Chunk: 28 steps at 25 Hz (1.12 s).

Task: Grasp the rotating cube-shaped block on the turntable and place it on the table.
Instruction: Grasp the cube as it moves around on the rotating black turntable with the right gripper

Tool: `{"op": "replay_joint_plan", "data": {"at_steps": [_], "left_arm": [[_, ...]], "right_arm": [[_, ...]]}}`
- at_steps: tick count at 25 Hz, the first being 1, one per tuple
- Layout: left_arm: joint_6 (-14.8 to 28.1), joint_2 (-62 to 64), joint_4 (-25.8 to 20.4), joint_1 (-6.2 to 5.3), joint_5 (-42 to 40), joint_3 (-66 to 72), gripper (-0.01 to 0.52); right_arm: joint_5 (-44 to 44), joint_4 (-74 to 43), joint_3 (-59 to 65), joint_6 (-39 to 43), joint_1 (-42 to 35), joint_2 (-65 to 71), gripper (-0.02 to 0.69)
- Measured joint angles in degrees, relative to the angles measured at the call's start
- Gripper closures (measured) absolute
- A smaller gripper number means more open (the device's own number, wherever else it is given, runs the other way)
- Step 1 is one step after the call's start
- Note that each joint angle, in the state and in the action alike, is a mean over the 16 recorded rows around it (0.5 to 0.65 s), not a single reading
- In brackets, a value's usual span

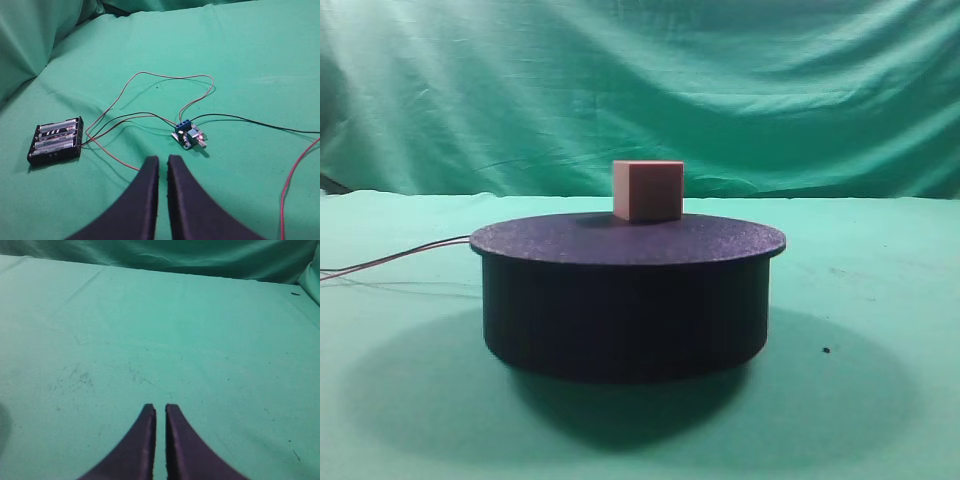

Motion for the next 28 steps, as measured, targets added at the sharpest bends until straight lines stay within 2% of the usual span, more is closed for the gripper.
{"op": "replay_joint_plan", "data": {"at_steps": [14, 28], "left_arm": [[0.00, 0.00, 0.00, 0.00, 0.00, 0.00, 0.514], [0.00, 0.00, 0.00, 0.00, 0.00, 0.00, 0.514]], "right_arm": [[-1.66, 0.30, 0.02, -0.32, 0.00, 0.00, 0.616], [-24.42, 19.40, -2.67, -0.90, 0.00, 1.11, 0.616]]}}
